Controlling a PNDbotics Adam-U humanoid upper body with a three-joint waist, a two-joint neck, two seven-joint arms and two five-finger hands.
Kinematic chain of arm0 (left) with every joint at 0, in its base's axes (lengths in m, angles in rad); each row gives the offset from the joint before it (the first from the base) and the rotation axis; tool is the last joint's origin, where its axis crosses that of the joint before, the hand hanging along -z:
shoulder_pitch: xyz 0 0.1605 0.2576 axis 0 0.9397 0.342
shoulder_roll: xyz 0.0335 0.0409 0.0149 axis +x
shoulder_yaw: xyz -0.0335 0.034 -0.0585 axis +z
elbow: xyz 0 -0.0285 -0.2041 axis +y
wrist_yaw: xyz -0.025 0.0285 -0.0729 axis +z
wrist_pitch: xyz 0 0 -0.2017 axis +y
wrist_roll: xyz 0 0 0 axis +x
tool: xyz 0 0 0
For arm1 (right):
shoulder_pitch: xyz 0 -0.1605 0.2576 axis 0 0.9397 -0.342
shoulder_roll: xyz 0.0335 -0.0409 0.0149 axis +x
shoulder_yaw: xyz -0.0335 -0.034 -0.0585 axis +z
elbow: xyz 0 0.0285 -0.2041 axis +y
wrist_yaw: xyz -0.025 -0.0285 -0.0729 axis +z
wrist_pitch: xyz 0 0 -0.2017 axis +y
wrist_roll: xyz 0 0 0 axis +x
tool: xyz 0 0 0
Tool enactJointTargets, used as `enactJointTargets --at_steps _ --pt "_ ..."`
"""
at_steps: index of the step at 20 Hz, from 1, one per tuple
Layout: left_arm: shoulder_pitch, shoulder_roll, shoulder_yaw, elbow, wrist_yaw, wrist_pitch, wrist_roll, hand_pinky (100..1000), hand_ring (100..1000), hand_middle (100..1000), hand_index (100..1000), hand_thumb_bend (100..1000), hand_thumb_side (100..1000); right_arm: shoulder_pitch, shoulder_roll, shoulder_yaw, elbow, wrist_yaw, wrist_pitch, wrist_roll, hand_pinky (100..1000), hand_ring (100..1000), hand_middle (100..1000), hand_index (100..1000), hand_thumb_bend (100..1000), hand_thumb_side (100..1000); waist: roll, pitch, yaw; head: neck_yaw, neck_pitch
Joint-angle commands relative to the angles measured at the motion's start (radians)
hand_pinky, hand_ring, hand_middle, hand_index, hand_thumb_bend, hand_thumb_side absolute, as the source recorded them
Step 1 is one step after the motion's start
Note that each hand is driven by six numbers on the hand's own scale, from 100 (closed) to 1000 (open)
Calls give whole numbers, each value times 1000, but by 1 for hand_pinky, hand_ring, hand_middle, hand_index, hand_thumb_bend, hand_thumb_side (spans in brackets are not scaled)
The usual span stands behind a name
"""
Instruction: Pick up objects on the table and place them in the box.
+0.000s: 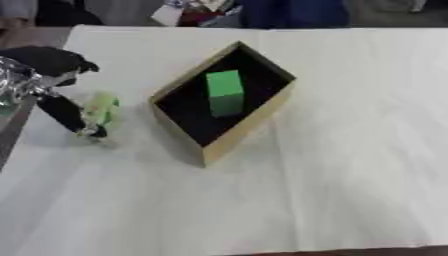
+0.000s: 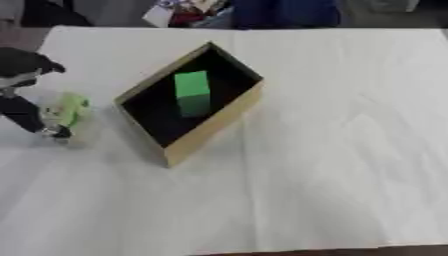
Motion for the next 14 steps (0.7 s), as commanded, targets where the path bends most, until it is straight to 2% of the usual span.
enactJointTargets --at_steps 1,14 --pt "-8 28 14 15 3 17 -3 944 942 895 1000 695 597 -14 -14 -12 -17 -7 -2 -5 950 958 631 913 422 972 -2 -18 -2 4 -15" --pt "-7 0 11 94 -6 33 12 935 932 887 1000 634 619 -16 -9 -14 -17 -8 -2 -4 951 958 630 913 418 983 -6 -9 -6 6 -23"
